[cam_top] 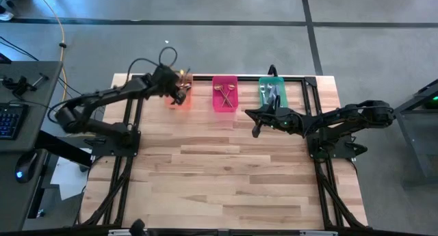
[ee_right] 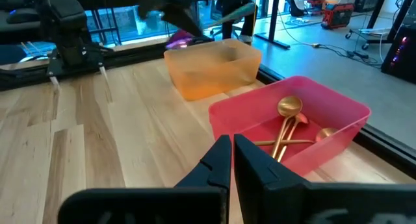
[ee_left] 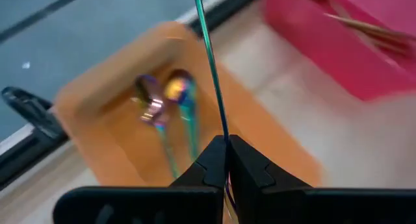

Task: Sort silverware by color (type)
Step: Put the iridescent spoon into the orange bin, then return to Home Position

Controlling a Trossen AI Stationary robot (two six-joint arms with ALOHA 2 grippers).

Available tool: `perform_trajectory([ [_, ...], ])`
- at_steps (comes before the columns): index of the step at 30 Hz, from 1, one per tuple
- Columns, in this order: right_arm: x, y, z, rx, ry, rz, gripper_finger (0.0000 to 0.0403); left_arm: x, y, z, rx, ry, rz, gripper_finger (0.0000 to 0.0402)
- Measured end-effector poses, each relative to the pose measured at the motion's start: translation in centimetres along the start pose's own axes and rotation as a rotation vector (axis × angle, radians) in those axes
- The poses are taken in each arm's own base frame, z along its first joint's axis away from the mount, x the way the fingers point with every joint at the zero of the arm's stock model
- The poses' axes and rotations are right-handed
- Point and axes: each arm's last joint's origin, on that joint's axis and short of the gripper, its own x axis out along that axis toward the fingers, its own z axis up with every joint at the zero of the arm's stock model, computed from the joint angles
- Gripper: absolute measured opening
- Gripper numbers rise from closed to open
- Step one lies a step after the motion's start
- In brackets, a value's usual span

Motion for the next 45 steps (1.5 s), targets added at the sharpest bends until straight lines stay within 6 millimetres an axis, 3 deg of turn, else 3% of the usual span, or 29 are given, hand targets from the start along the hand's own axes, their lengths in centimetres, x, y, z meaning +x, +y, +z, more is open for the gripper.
perform_trajectory([
  [6, 0.0, 0.0, -0.2, 0.002, 0.019, 0.000, 0.0000, 3.6, 3.5, -0.5, -0.099, 0.084, -0.024, 0.0001],
  [12, 0.0, 0.0, -0.3, -0.002, 0.029, 0.001, 0.0000, 5.3, 3.7, -1.4, -0.070, 0.162, -0.032, 0.0001],
  [18, 0.0, 0.0, -0.3, -0.001, 0.029, 0.002, 0.0000, 5.5, 3.7, -1.6, -0.066, 0.187, -0.033, 0.0014],
  [26, 0.0, 0.0, -0.5, -0.022, 0.047, 0.001, 0.0000, 4.2, 2.2, -1.3, 0.047, 0.150, -0.066, 0.0055],
  [31, -0.1, 0.3, -0.6, -0.066, 0.053, 0.020, 0.0000, 2.8, -0.4, -1.9, 0.127, -0.044, -0.133, 0.0056],
  [39, -0.4, 1.2, -0.6, -0.162, 0.050, 0.066, 0.0000, 0.0, -4.6, -5.9, 0.211, -0.409, -0.368, 0.0029],
  [45, -1.6, 1.2, -1.4, -0.195, 0.014, 0.131, 0.0000, -2.3, -6.2, -8.8, 0.280, -0.542, -0.502, 0.0012],
])
